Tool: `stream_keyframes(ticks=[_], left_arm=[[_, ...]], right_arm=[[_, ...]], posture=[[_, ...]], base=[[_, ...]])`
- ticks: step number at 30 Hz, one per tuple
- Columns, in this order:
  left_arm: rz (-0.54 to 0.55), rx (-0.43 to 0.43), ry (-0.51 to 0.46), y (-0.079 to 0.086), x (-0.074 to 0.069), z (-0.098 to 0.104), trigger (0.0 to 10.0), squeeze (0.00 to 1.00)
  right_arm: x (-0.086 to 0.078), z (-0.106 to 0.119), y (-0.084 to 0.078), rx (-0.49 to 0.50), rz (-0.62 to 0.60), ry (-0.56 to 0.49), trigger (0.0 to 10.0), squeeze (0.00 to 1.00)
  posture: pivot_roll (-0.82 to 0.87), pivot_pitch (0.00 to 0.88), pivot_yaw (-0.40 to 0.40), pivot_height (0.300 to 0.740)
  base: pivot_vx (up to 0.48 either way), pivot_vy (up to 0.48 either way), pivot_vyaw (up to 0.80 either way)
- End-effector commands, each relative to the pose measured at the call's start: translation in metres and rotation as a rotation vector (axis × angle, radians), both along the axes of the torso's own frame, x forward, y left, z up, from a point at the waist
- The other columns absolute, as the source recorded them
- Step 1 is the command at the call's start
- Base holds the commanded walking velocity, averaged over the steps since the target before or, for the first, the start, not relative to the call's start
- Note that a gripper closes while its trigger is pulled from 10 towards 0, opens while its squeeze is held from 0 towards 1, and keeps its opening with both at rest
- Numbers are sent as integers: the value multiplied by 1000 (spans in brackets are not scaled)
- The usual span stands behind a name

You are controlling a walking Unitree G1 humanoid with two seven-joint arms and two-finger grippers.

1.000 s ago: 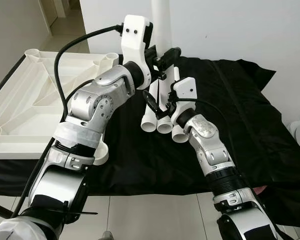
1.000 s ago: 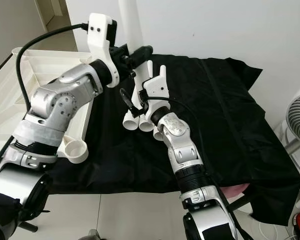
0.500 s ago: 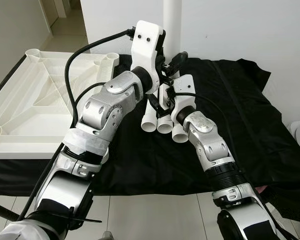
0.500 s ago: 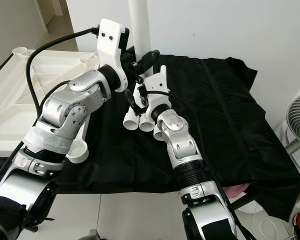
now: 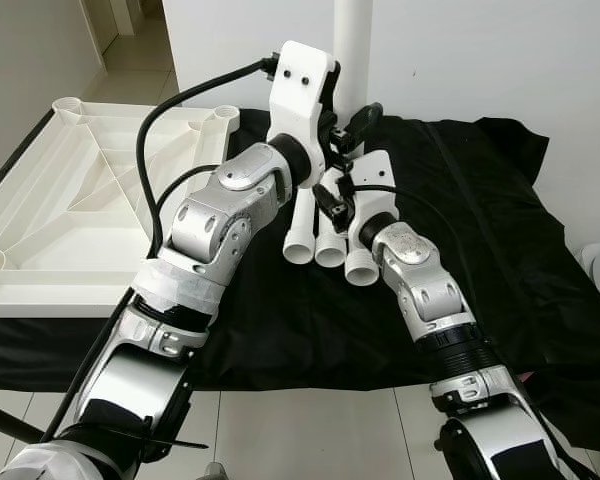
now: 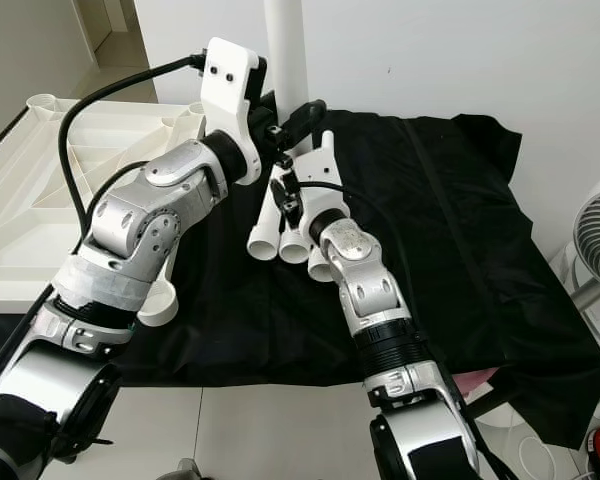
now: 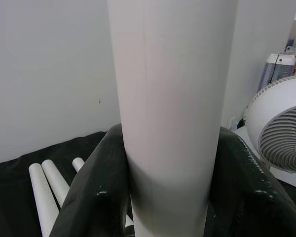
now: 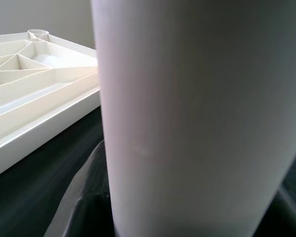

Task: Building children table

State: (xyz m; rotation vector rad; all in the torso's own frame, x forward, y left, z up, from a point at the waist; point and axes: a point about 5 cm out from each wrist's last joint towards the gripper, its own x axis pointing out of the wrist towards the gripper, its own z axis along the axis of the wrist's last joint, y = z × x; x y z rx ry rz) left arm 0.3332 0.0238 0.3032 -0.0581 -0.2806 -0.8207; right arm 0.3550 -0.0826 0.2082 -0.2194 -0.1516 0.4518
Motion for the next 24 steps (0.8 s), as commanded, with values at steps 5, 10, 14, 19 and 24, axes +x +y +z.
stream_keyframes(ticks=[5, 10, 14, 19, 24], left_arm=[[-37, 12, -30, -6, -6, 1, 10000, 0], [-41, 15, -30, -7, -6, 0, 10000, 0], [-43, 16, -34, -8, -6, 1, 10000, 0], [-40, 12, -43, -7, -6, 3, 10000, 0], [-35, 12, -47, -7, -6, 4, 10000, 0]], right_arm=[[-2, 7, 8, -43, 23, -48, 10000, 0], [-2, 9, 7, -30, 15, -46, 10000, 1000], [-2, 9, 7, -29, 14, -47, 10000, 0], [-2, 10, 7, -33, 13, -57, 10000, 0], [-2, 9, 7, -21, 10, -46, 0, 0]], posture=[[18, 0, -16, 740], [18, 0, -14, 740], [19, 0, -16, 740], [22, 0, -15, 740], [23, 0, -14, 740]], base=[[0, 0, 0], [0, 0, 0], [0, 0, 0], [0, 0, 0], [0, 0, 0]])
